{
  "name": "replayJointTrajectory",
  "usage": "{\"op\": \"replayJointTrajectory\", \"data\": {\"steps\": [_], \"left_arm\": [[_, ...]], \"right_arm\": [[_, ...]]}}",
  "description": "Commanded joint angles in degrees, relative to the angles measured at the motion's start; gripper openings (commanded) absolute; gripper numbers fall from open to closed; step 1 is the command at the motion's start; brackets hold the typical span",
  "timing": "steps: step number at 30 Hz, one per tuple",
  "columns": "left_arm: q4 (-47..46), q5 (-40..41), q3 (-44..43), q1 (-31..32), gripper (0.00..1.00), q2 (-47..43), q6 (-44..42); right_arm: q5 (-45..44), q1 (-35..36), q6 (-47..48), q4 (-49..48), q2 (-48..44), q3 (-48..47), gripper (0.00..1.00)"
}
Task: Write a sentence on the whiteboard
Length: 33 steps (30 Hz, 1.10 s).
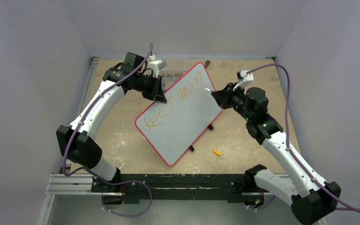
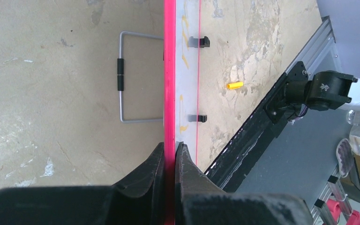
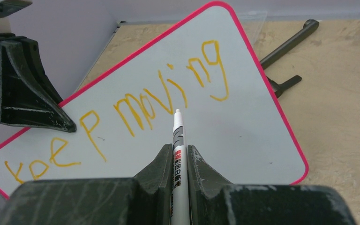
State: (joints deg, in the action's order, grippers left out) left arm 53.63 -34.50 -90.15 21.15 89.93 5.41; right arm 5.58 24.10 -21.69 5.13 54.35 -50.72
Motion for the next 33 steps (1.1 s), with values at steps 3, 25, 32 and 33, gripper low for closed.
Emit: {"op": "replayJointTrajectory", "data": {"steps": [3,25,32,33], "left_arm": [[-1.02,7.26,1.26,1.60,0.00,-1.74,-2.47],[-1.94,10.32,2.17,2.85,0.00,-1.89,-0.91],[-2.05,10.75,1.83,2.87,0.00,-1.72,0.09],[-2.00,10.93,1.75,2.85,0.00,-1.65,0.24]], "right_arm": [[3.96,0.18,-4.24,-5.50,-1.55,3.49,0.00],[11.75,0.31,-4.33,-8.83,-4.04,11.82,0.00],[15.09,0.54,-3.84,-8.79,-5.33,12.52,0.00],[15.53,0.70,-3.65,-8.56,-5.51,12.42,0.00]]}}
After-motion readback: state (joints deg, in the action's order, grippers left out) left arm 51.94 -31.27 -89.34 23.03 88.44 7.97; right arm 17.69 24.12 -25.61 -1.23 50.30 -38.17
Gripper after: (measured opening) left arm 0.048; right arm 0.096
